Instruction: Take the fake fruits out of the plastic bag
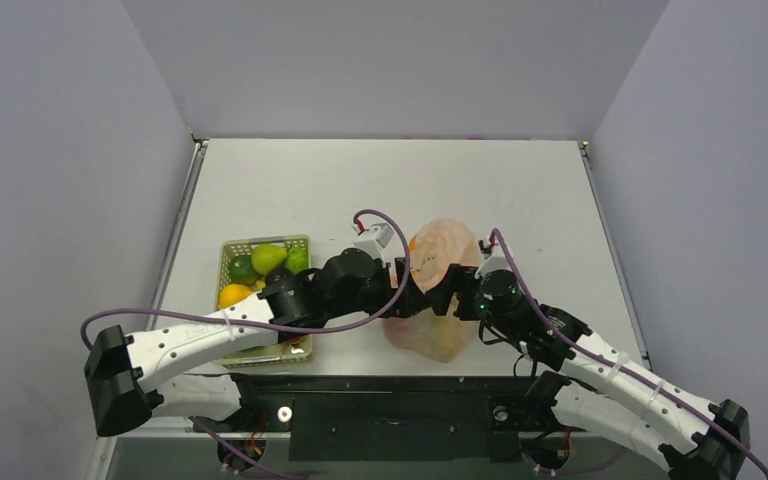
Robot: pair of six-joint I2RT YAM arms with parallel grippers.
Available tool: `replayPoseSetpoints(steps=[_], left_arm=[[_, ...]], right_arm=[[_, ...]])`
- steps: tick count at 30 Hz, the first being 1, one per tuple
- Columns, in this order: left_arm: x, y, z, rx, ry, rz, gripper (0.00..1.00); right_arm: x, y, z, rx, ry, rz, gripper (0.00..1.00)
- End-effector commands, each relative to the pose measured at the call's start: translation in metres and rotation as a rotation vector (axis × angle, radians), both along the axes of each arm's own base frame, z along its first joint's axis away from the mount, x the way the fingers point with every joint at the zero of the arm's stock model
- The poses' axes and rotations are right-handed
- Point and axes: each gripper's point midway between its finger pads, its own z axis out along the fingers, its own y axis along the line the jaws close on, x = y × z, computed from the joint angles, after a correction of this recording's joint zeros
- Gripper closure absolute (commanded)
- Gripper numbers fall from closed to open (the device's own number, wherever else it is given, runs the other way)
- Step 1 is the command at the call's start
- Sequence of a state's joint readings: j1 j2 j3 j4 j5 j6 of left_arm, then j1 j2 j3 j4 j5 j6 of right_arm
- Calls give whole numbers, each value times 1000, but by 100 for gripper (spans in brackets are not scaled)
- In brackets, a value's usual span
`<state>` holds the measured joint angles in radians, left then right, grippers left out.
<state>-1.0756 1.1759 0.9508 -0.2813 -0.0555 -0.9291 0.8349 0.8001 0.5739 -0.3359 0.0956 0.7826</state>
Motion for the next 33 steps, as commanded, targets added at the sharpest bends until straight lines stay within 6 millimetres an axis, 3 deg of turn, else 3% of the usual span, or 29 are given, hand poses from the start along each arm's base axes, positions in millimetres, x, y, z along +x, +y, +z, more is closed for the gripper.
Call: replayPoseSetpoints(steps=[1, 4, 6, 7, 8, 12, 13, 15, 18, 22, 27, 33], left_arm=[[26, -15, 15, 12, -91, 82, 36], [35, -26, 24, 0, -132, 89, 36], [43, -28, 23, 32, -150, 111, 36], [47, -30, 15, 64, -156, 121, 36], [50, -32, 18, 69, -161, 127, 36], [60, -50, -8, 130, -136, 126, 29], [61, -55, -6, 132, -136, 126, 28], [65, -61, -15, 174, -136, 133, 27], [70, -69, -32, 234, -137, 132, 29], [71, -76, -44, 297, -151, 115, 35], [75, -75, -55, 362, -157, 127, 55], [73, -71, -58, 376, -161, 145, 58]], right_arm=[[11, -52, 14, -98, -17, -155, 26], [23, -81, 19, -102, -14, -239, 30], [29, -90, 18, -90, 14, -250, 36], [28, -86, 13, -86, 48, -203, 41], [34, -94, 14, -81, 58, -226, 42], [40, -81, 0, -38, 185, -97, 53], [41, -81, 0, -35, 188, -86, 53], [41, -74, -1, -11, 195, -52, 50], [40, -64, 2, 35, 184, -6, 33], [40, -66, 11, 38, 144, -18, 24], [38, -76, 10, -7, 120, -44, 22], [34, -75, 3, -9, 147, -26, 24]])
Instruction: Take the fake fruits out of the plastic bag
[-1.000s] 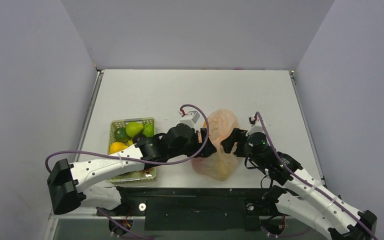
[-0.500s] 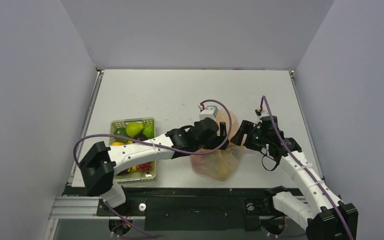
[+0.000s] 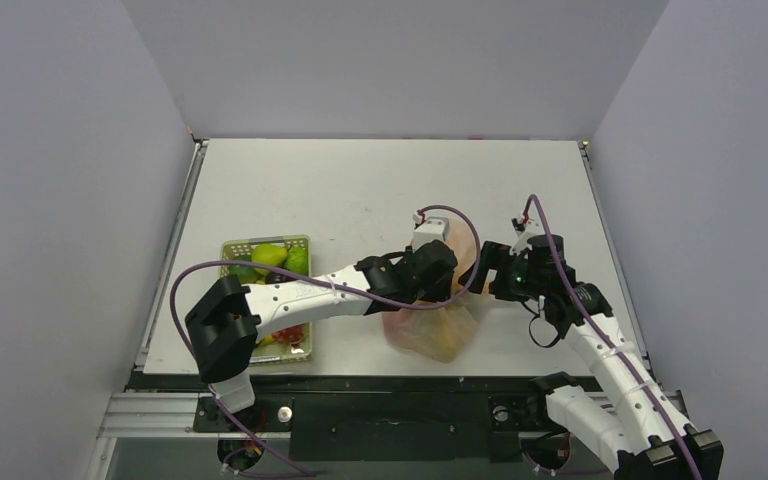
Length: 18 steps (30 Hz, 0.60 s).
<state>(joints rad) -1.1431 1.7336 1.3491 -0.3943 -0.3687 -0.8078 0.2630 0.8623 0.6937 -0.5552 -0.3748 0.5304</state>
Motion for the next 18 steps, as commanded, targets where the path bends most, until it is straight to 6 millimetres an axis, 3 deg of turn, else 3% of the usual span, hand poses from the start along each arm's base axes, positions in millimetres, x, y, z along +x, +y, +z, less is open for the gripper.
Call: replayPoseSetpoints(steps=[1, 6, 7, 11, 14, 18], left_arm=[[4, -2, 15, -10, -44, 23, 58], [1, -8, 2, -12, -24, -10, 58], [1, -8, 0, -9, -21, -13, 66], [-2, -10, -6, 0, -14, -26, 92], [-5, -10, -4, -20, -12, -40, 100], [-9, -13, -1, -58, -14, -69, 100]], right_arm=[[1, 3, -1, 11, -6, 20, 24], [1, 28, -7, 177, 11, 37, 27], [5, 33, 0, 215, -27, 48, 27], [8, 38, -3, 248, -37, 12, 28], [12, 34, -8, 229, -33, -35, 32], [19, 28, -12, 225, -22, -100, 42]])
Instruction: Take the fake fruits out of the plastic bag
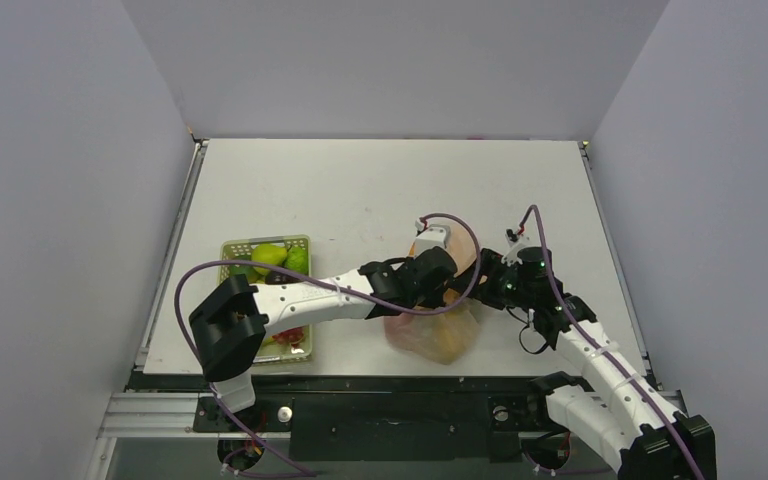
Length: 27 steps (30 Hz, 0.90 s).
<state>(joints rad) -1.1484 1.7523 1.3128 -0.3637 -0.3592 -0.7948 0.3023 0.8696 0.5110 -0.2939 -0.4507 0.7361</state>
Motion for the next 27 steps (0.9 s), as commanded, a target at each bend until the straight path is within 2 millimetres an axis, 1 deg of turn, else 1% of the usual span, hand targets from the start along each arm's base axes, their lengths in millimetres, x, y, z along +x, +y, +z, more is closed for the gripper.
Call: replayPoseSetpoints(steps=[1, 6, 8, 9, 10, 11, 12, 13, 14, 15, 16, 17, 18, 19, 20, 21, 22, 23, 24, 25, 26, 27], left_arm=[[-7, -15, 19, -96, -19, -68, 100], [-15, -18, 17, -125, -1, -100, 100], [-16, -16, 17, -127, 1, -101, 100], [-16, -17, 20, -139, -4, -102, 100], [-17, -15, 18, -137, -2, -103, 100], [-18, -15, 23, -155, -8, -106, 100], [-19, -13, 19, -151, -5, -110, 100], [-20, -12, 21, -161, -10, -112, 100], [-21, -10, 21, -160, -13, -113, 100], [-22, -6, 19, -155, -13, -112, 100], [-22, -2, 22, -158, -22, -105, 100], [-23, 5, 15, -138, -17, -98, 100], [-23, 10, 19, -147, -23, -78, 100], [-26, 21, 9, -127, -11, -65, 100], [-26, 26, 17, -153, -14, -50, 100], [-27, 35, 8, -149, -9, -38, 100], [-27, 39, 19, -187, -21, -35, 100], [-28, 48, 11, -177, -13, -30, 100], [-30, 52, 17, -198, -14, -36, 100], [-29, 59, 12, -190, -6, -26, 100], [-32, 66, 14, -194, -1, -25, 100], [-31, 70, 13, -195, 4, -21, 100]], right_arm=[[23, 0, 17, 45, -70, -91, 43], [26, 4, 7, 47, -47, -98, 45], [26, 5, -2, 22, -25, -104, 47], [24, 7, -7, 13, -12, -99, 48], [25, 5, -12, -8, -4, -114, 49], [24, 6, -14, -19, 0, -115, 52], [23, 5, -19, -43, 10, -131, 61], [23, 4, -19, -53, 10, -139, 67], [24, 1, -21, -74, 9, -157, 78], [24, -1, -22, -84, 10, -169, 82], [23, -7, -24, -107, 15, -192, 93], [24, -10, -23, -119, 12, -204, 97], [23, -19, -26, -162, 18, -232, 100], [26, -24, -21, -180, 9, -247, 100], [25, -37, -23, -233, 15, -279, 100], [30, -45, -17, -262, -5, -311, 100], [31, -53, -12, -291, -7, -319, 100], [29, -61, -14, -323, 10, -329, 100], [33, -69, -7, -344, -2, -345, 100], [31, -79, -7, -383, 14, -366, 100], [35, -87, 1, -406, 4, -386, 100], [33, -95, 1, -439, 16, -403, 100]])
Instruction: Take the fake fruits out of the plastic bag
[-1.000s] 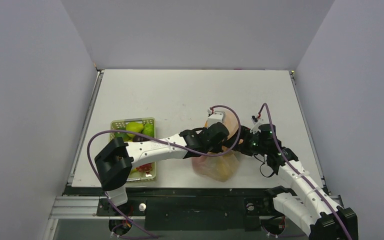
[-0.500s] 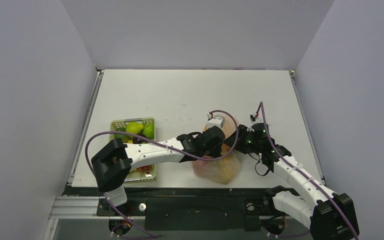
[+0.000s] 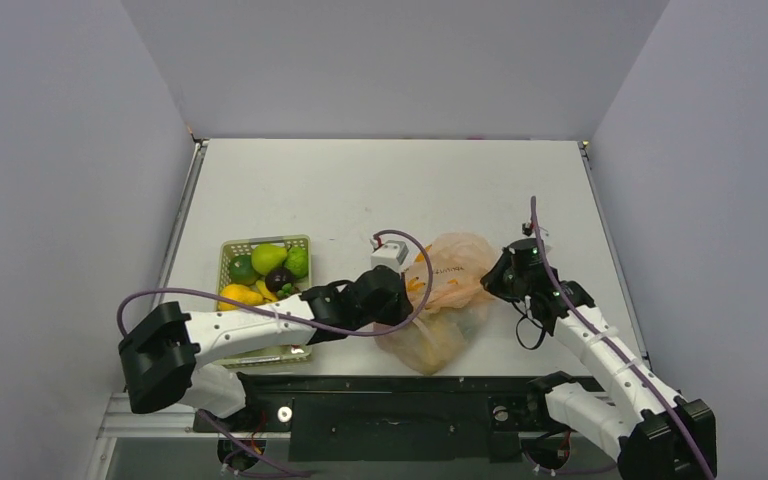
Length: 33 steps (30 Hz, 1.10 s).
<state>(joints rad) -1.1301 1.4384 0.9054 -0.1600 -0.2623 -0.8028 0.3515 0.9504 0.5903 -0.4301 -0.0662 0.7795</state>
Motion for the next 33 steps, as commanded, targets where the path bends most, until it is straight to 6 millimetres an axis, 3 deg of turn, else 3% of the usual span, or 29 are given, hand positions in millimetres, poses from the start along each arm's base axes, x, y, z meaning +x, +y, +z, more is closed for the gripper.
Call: replayPoseSetpoints(steps=[1, 11, 12, 13, 17, 18, 21, 24, 25, 26, 27, 28, 29, 30, 33], left_arm=[[0, 18, 21, -78, -4, 15, 100], [-25, -4, 54, -217, 6, -182, 100], [-26, -6, 57, -220, -1, -198, 96], [-26, -9, 64, -231, -13, -206, 82], [-25, -17, 91, -227, -81, -251, 49], [-22, -19, 96, -199, -101, -260, 45], [-15, -23, 100, -124, -144, -287, 36], [-8, -29, 97, -23, -149, -302, 34], [-5, -28, 81, 56, -133, -307, 34], [-1, -34, 91, 59, -149, -310, 34], [0, -31, 72, 142, -118, -321, 34], [4, -37, 81, 147, -124, -319, 34], [4, -32, 60, 235, -82, -322, 34], [7, -40, 70, 236, -95, -324, 35], [9, -43, 61, 348, -108, -322, 35]], right_arm=[[15, -53, 30, -205, -47, -123, 100], [9, -40, 44, -158, -73, -24, 100], [7, -40, 47, -167, -81, -10, 100], [6, -40, 49, -172, -83, 1, 100], [-3, -36, 50, -185, -61, 85, 100], [-3, -33, 49, -181, -60, 105, 100], [-6, -23, 48, -146, -48, 160, 100], [-8, -17, 49, -124, -53, 188, 100], [-9, -17, 48, -123, -56, 191, 100], [-10, -16, 48, -118, -57, 196, 100], [-10, -15, 48, -114, -60, 198, 100], [-11, -14, 48, -108, -62, 205, 100], [-11, -14, 48, -106, -66, 206, 100], [-11, -13, 49, -104, -68, 208, 100], [-12, -13, 49, -101, -73, 217, 100]])
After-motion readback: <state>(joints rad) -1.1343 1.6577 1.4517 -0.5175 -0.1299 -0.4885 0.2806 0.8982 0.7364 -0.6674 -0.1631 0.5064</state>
